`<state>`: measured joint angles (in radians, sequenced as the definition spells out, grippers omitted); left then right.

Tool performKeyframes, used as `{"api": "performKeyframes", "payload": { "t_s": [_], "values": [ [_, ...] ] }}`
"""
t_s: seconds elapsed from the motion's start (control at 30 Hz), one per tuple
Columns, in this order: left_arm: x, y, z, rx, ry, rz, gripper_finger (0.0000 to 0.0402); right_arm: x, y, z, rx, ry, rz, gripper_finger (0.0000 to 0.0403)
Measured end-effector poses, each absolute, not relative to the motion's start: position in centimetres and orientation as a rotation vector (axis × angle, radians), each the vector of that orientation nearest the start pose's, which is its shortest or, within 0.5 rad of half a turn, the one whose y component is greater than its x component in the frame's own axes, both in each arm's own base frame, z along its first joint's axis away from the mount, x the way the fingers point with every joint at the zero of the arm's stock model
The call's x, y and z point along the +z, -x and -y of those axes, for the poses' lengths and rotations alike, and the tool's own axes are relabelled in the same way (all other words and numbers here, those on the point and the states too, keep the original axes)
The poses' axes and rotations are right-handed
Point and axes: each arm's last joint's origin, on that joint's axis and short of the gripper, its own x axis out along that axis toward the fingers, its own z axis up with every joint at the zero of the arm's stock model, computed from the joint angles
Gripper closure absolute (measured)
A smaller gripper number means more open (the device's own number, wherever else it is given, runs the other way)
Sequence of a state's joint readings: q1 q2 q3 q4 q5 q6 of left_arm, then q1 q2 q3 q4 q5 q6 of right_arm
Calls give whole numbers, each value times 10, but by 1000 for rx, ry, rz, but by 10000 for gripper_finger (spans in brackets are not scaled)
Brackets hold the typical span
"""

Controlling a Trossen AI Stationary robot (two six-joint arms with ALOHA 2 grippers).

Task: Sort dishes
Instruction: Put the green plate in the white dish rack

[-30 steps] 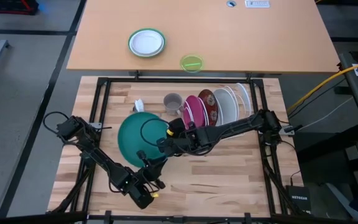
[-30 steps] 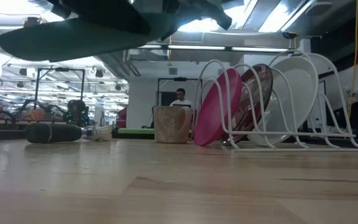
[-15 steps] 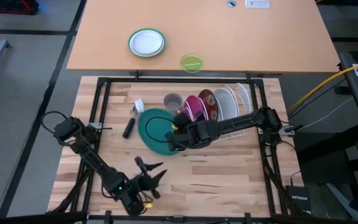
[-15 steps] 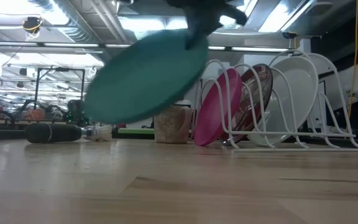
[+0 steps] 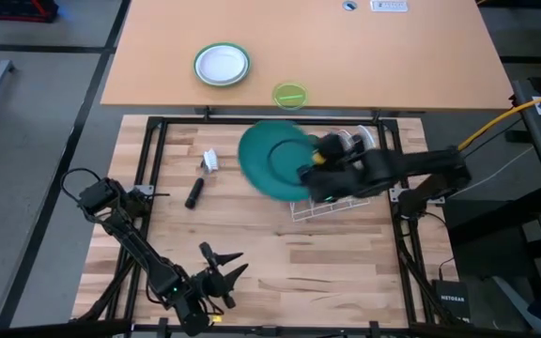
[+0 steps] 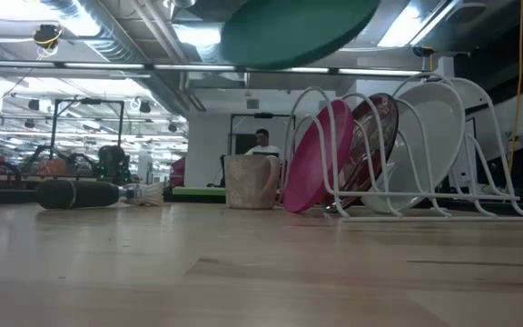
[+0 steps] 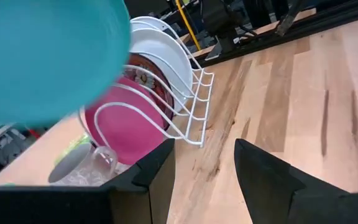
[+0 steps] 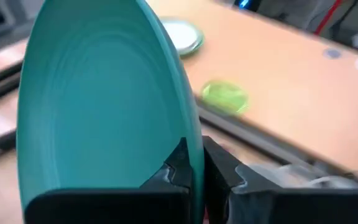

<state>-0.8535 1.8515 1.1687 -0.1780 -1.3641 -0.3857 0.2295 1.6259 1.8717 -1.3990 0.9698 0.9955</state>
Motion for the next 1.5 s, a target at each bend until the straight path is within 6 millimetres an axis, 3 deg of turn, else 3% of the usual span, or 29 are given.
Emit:
{"api": "performKeyframes", "payload": {
  "t_s": [0.23, 0.43, 0.6, 0.9, 1.23, 1.5],
  "values": [
    [194, -274, 247, 606, -509, -298, 247, 451, -215, -23, -1097, -169, -403, 388],
    [190, -290, 221, 686, -564, -354, 247, 470, -180, -14, -1132, -144, -303, 389],
    [187, -305, 191, 775, -576, -402, 247, 474, -172, -7, -1180, -76, -284, 389],
    [182, -320, 143, 903, -631, -507, 247, 475, -170, 20, -1307, 68, -411, 389],
    [179, -330, 97, 1029, -637, -588, 247, 481, -144, 46, -1402, 135, -530, 389],
    [179, -336, 62, 1136, -581, -609, 247, 478, -147, 62, -1434, 197, -672, 389]
  ]
}}
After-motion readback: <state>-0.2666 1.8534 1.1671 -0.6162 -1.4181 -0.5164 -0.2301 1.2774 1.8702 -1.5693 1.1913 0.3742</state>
